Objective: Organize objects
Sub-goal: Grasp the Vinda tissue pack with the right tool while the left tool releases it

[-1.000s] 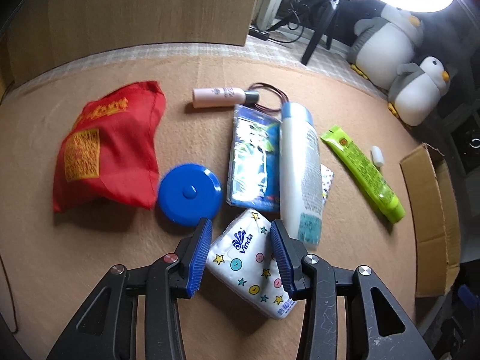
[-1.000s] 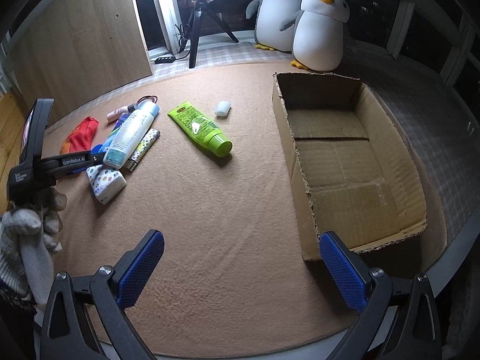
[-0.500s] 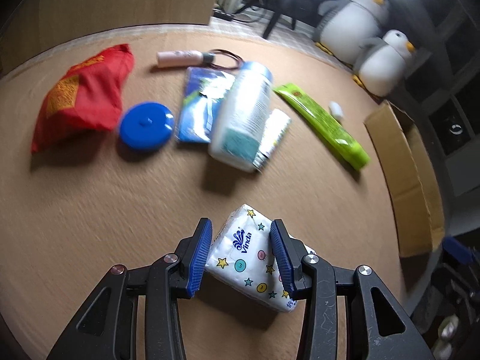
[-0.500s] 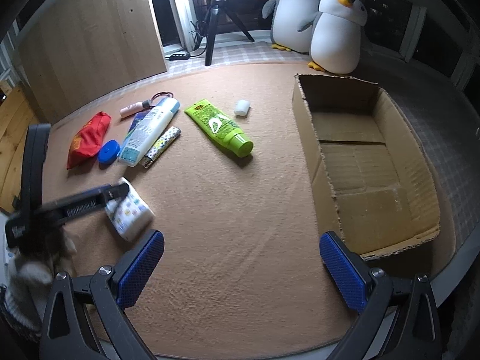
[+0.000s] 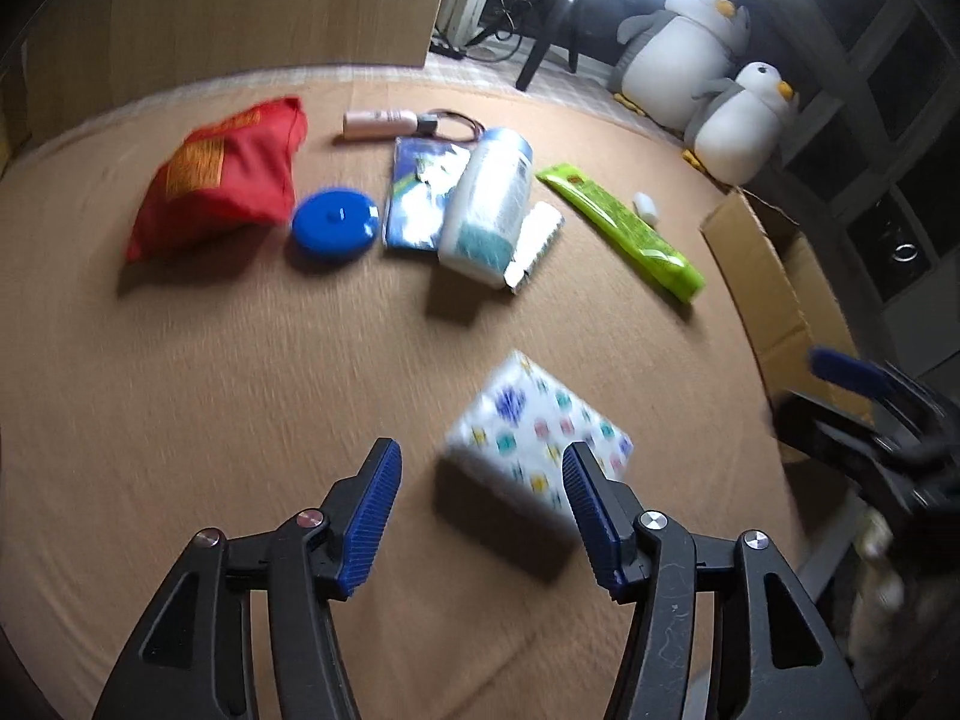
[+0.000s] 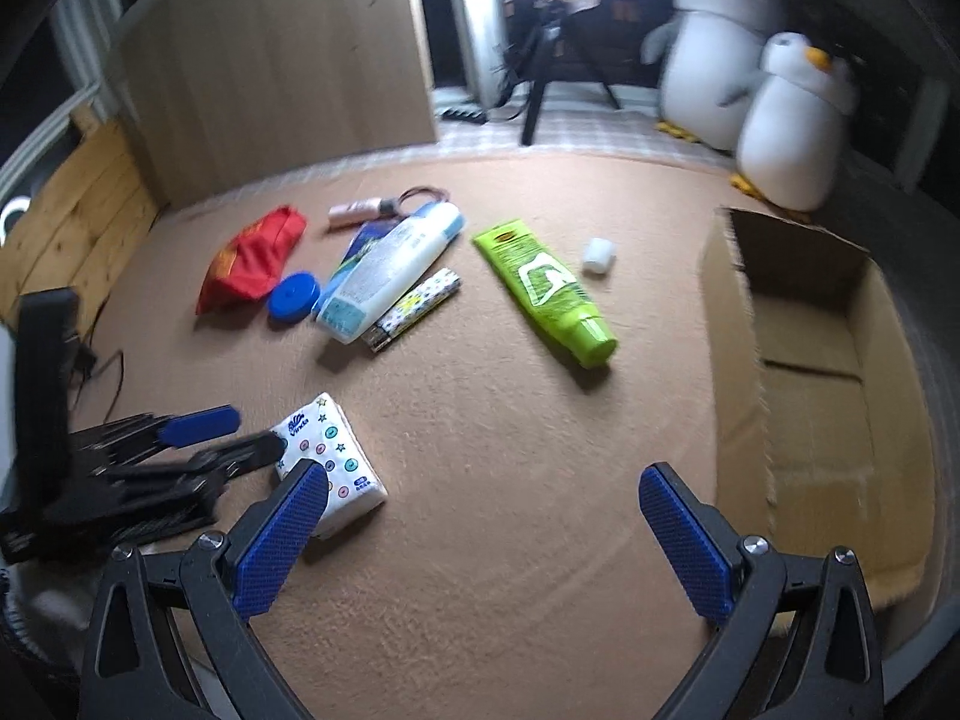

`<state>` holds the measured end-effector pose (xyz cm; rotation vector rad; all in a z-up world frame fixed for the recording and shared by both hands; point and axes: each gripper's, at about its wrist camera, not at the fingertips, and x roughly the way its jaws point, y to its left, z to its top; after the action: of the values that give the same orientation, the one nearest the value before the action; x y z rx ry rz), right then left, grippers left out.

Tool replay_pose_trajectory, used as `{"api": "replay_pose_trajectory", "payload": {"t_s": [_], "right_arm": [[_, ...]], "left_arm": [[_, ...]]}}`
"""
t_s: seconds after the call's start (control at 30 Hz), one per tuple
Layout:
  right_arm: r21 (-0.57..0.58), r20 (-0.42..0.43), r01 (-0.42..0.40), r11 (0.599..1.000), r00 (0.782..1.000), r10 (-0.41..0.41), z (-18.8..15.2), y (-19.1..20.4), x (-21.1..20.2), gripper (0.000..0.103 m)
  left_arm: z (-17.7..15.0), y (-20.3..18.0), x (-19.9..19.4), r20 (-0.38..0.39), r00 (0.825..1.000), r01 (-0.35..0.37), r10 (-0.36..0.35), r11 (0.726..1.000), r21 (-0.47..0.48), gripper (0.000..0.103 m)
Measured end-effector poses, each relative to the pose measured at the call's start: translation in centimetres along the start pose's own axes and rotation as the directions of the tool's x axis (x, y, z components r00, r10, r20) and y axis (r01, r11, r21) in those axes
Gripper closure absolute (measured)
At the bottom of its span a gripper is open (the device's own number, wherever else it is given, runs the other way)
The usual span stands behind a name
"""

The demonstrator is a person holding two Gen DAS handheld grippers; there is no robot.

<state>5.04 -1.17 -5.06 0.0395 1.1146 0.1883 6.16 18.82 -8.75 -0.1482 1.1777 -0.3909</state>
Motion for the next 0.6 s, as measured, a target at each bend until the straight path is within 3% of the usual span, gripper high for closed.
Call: {"api": "replay_pose_trajectory", "payload": {"t_s": [0.2,0.43,0.6], "right_arm": [[-0.086,-0.142,-0.127,0.988,0.983,0.114,0.8,2.0,3.5,0.005],[-0.182,-0.224,-0.177,0.967,0.965,0.134,1.6,4.2,6.2,0.021],[-0.162,-0.296,-0.228,0.96,0.939,0.174,2.1,4.4,8.3,0.026]], "left_arm": [[-2.4,-0.9,0.2,-0.029,0.998,0.059,-0.059,0.998,-0.012,0.043],[-3.0,-1.2,0.9,-0.029,0.996,0.079,-0.081,0.996,-0.051,0.043],[-2.9,-1.2,1.6,-0.03,0.994,0.101,-0.104,0.991,-0.085,0.043]]}}
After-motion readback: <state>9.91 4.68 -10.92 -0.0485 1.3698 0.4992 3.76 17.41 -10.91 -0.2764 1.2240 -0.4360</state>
